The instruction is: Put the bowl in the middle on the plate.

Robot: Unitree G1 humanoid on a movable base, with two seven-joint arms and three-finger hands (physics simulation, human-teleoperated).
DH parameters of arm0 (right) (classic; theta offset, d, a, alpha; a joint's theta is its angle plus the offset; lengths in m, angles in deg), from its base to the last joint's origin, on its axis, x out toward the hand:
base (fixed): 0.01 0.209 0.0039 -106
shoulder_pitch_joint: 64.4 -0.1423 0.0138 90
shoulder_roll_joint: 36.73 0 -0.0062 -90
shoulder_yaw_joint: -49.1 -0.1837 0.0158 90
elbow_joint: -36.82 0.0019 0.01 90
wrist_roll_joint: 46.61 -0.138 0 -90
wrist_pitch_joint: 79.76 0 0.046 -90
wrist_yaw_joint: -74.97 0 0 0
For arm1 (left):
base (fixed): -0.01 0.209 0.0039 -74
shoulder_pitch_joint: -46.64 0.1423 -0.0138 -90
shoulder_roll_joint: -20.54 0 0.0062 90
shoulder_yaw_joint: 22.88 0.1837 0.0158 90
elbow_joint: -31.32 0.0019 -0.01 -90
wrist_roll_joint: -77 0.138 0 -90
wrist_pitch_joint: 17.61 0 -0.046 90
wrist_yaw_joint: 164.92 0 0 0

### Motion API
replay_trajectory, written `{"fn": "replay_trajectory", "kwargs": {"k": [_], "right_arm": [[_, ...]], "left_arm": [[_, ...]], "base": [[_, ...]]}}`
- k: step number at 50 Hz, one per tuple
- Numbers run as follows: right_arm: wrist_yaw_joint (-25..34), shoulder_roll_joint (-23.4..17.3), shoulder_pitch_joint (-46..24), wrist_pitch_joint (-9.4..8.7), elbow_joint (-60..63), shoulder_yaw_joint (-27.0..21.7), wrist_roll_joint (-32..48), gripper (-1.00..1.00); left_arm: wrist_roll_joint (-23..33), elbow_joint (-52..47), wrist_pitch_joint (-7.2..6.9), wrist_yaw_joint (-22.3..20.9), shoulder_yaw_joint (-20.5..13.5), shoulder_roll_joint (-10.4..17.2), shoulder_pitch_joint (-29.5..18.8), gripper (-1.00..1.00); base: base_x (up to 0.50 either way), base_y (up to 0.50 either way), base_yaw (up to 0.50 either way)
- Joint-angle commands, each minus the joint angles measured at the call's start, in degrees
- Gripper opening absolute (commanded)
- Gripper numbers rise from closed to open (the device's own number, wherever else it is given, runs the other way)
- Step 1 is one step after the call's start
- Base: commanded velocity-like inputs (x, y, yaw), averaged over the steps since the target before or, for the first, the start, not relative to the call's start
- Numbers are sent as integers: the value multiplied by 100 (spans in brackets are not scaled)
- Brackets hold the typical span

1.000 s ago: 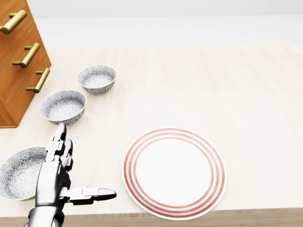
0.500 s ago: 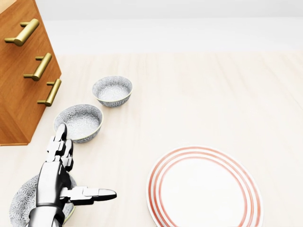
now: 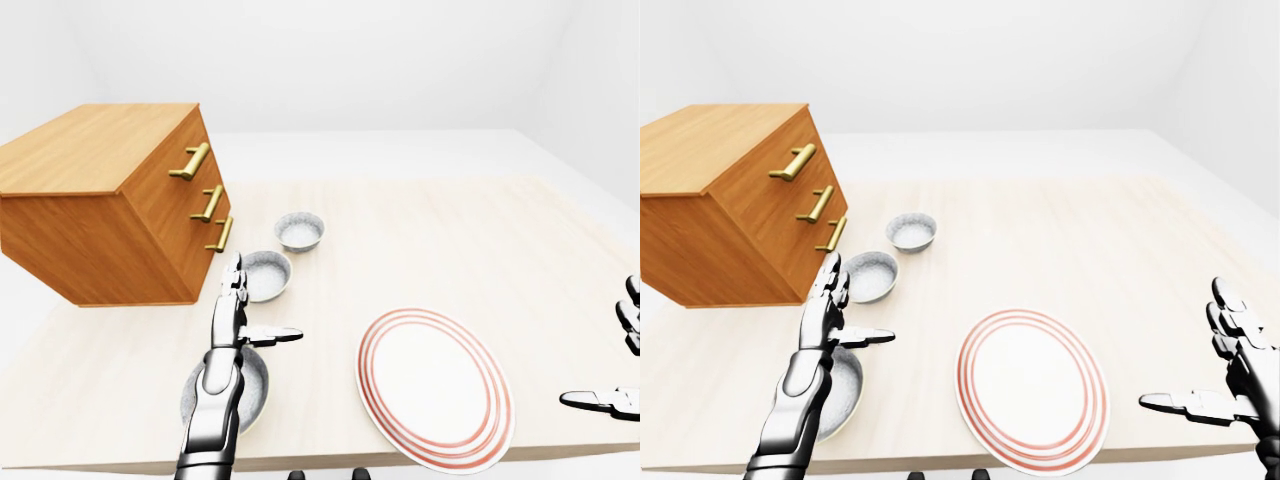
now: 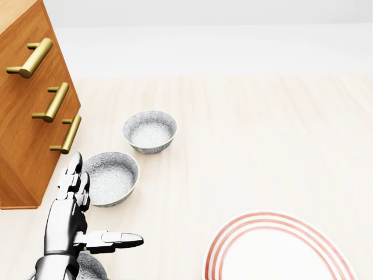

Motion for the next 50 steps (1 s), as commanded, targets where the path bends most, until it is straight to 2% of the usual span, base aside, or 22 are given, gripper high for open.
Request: {"fn": "replay_trajectory", "kwargs": {"k": [1,7,30,31,32,41,42,45,46,47,48,49,50], "right_arm": [[0,3,3,0,-20,17,19,100],[0,34,19,0,-4,33,85,100],[0,46,17,0,24,30,34,100],[0,59,32,0,72,-5,1,100],[0,66,43,0,130,-17,-2,100],[0,73,34,0,135,-27,10,100],[0,69,34,0,123,-31,4,100],[0,69,33,0,123,-32,6,100],[0,71,32,0,116,-32,12,100],[0,79,37,0,126,-23,19,100],[0,80,37,0,127,-23,20,100],[0,73,29,0,112,-20,25,100],[0,72,29,0,102,-19,22,100]], "left_arm": [[9,-14,-11,2,11,-6,3,100],[59,104,91,5,7,12,-27,100],[92,85,86,-3,8,9,-15,100],[996,-781,-393,28,407,172,-39,100],[1243,-893,-434,18,429,172,-60,100],[1347,-899,-415,-74,348,78,-60,100],[1835,-986,-542,-91,295,311,-508,100],[1925,-987,-527,-153,238,261,-537,100],[2094,-864,-431,-162,213,332,-634,100],[2355,-1031,-536,-213,205,383,-713,100],[2398,-1041,-531,-244,179,357,-718,100],[2536,-1161,-604,-326,182,369,-749,100],[2673,-1151,-551,-349,182,395,-775,100]], "base": [[28,-4,0],[13,-1,0],[0,0,0],[0,0,0],[0,0,0],[0,0,0],[0,0,0],[0,0,0],[0,0,0],[0,0,0],[0,0,0],[0,0,0],[0,0,0]]}}
